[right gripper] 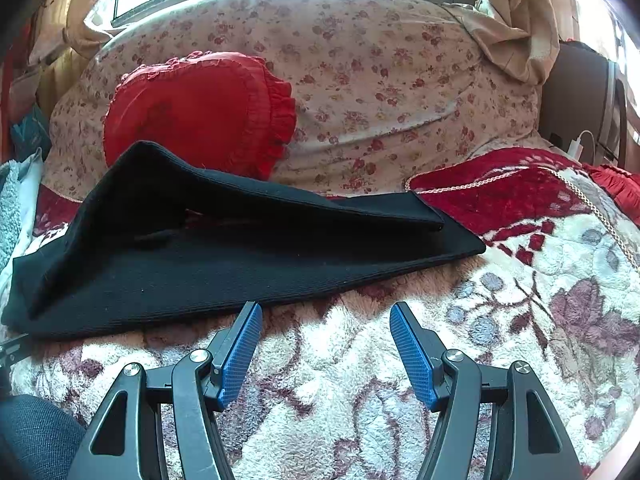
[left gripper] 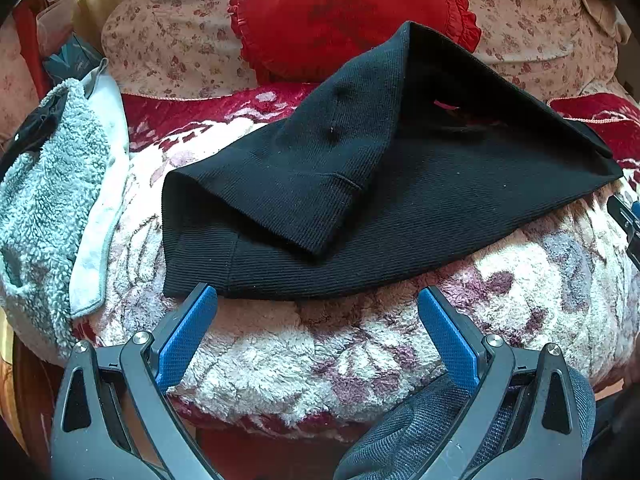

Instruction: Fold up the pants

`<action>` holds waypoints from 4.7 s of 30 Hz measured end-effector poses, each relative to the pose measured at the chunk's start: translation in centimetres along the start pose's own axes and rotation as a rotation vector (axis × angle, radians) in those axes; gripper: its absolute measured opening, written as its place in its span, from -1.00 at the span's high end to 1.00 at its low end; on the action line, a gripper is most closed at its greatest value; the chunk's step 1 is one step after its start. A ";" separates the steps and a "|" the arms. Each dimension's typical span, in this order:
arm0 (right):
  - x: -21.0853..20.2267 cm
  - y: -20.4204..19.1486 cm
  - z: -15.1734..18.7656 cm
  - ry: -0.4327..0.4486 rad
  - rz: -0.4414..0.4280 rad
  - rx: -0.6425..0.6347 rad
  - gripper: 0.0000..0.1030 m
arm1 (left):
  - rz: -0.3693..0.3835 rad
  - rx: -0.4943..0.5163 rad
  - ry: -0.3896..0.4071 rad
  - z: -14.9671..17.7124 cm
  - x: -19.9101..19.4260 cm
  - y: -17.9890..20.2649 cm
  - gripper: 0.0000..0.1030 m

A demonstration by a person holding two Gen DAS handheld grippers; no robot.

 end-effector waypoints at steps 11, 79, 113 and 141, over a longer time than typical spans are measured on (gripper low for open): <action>0.0 0.1 0.0 -0.001 -0.001 -0.002 -0.25 | 0.000 0.000 0.000 0.0 0.0 0.0 -0.97; -0.6 3.5 -3.0 -0.050 0.031 -0.149 -0.25 | 0.752 -0.703 -0.229 3.4 6.7 -10.8 -0.96; 6.1 23.1 -1.7 0.040 -0.383 0.982 0.28 | 0.509 -0.603 -0.135 1.3 5.9 -8.9 0.92; -5.4 19.0 0.3 0.154 -0.104 0.755 0.90 | 0.350 -0.518 -0.138 4.7 6.8 -16.5 0.62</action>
Point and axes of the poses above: each gripper's, at about its wrist camera, not at the fingertips, and x roughly the way its jaws point, y to its right, z to its underside, the point moved 4 cm from there along x, roughly the way its jaws point, and after that the axes turned 13 degrees about -z, right-handed, at the moved point
